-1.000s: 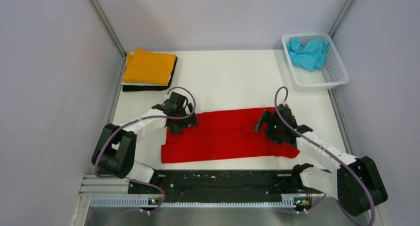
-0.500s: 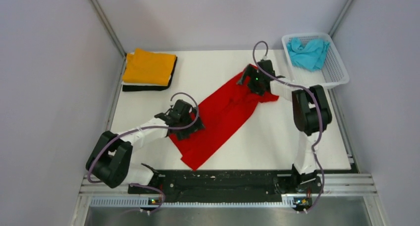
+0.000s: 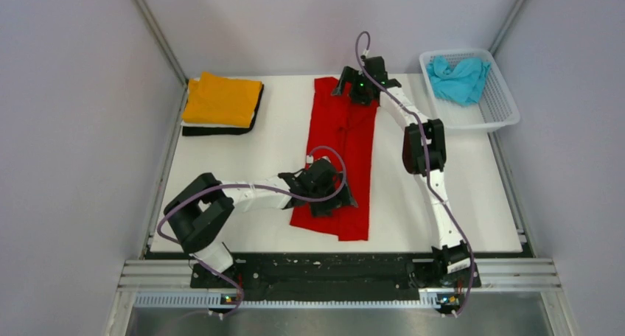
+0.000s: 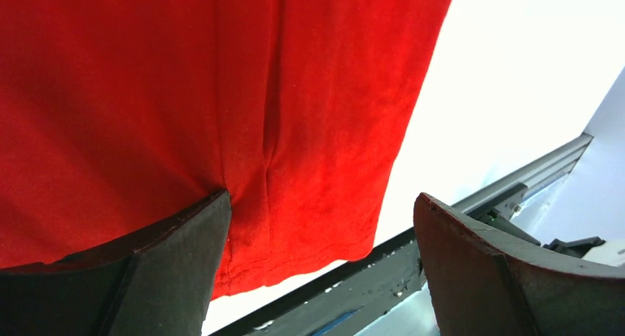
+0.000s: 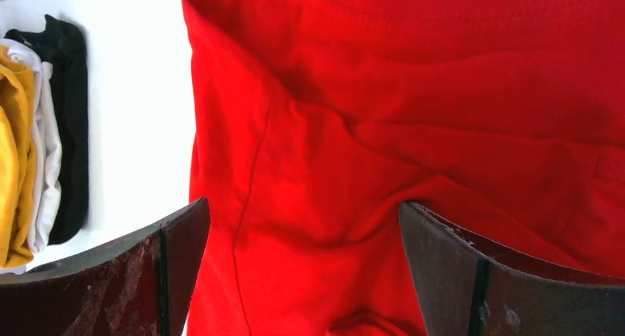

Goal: Fold and stack the t-shirts
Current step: Rotate the tshirt 90 degrees, then grab the bottom of the folded rectangular tshirt with both arms, then fold the folded rectangular tshirt in 1/3 of the way, then grab one side of the 2/3 rectangular tshirt with both arms, then fold the long partially folded tshirt into a neat square, then put the neatly folded tshirt into the corner of the board with the left arm

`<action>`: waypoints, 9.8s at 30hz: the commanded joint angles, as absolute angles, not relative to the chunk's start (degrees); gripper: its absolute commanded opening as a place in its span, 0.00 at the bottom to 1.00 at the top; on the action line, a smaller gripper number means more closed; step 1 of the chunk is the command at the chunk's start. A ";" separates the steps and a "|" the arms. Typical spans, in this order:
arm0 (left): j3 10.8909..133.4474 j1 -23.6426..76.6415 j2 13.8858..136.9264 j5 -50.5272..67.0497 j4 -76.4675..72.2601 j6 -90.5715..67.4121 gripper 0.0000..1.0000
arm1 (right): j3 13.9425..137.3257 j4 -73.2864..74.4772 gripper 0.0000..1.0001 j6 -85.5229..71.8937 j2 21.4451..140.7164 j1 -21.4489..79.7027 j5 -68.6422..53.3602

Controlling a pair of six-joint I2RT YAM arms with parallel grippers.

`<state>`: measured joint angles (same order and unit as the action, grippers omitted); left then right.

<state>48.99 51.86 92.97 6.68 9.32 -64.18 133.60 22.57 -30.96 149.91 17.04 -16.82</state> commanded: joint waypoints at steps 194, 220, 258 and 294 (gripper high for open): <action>48.42 21.98 98.84 15.24 12.07 -45.11 0.00 | 25.31 -1.74 0.19 -46.72 80.53 24.51 -5.80; 41.37 31.81 37.23 2.13 34.52 -46.61 0.00 | 46.42 42.35 0.00 -35.47 47.17 31.12 -24.70; 89.30 19.80 111.43 2.34 24.93 -34.08 0.26 | 58.76 7.87 0.16 -31.64 90.26 17.68 -1.57; 65.50 20.97 110.06 17.42 20.41 -35.44 0.85 | 62.88 -9.15 0.99 -31.61 110.03 15.67 -24.02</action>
<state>66.54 19.20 105.69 17.63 20.71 -35.66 60.99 -8.16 -33.50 108.29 16.29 -24.25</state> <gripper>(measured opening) 0.868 0.986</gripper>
